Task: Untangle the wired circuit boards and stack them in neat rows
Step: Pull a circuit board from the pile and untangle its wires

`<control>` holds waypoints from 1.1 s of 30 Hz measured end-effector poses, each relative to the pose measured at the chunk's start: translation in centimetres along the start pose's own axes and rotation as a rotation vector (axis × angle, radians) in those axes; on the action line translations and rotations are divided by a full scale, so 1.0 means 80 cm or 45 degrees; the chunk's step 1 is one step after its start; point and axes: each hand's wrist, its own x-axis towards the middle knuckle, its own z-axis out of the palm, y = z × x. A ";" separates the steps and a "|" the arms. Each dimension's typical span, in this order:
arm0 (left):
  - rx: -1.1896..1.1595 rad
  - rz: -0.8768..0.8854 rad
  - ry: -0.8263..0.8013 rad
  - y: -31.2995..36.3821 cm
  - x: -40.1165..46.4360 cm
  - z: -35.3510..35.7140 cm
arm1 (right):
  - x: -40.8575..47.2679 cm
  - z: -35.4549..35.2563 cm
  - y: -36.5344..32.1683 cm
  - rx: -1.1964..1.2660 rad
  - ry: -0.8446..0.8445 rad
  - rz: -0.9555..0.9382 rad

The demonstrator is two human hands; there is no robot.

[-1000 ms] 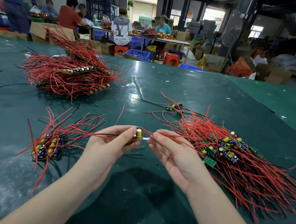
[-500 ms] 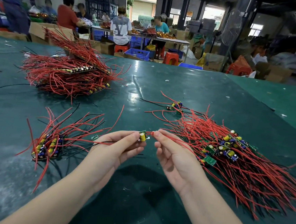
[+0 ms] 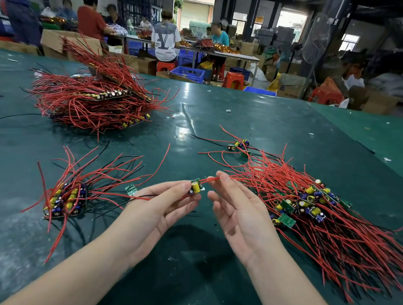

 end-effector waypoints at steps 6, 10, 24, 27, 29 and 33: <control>0.010 0.012 0.016 -0.001 0.001 -0.002 | 0.005 -0.005 -0.008 0.101 0.069 -0.002; 0.018 -0.003 -0.013 0.000 0.002 -0.003 | 0.007 -0.005 -0.018 0.184 0.055 0.145; 0.041 -0.051 -0.031 -0.002 0.006 -0.007 | 0.014 -0.016 -0.036 0.402 0.036 0.294; 0.043 -0.043 -0.023 -0.001 0.007 -0.008 | 0.012 -0.015 -0.035 0.571 -0.079 0.366; 0.036 -0.048 -0.020 0.000 0.007 -0.010 | 0.012 -0.015 -0.035 0.503 -0.061 0.311; 0.051 -0.057 -0.016 0.001 0.007 -0.011 | 0.017 -0.019 -0.040 0.289 0.082 0.140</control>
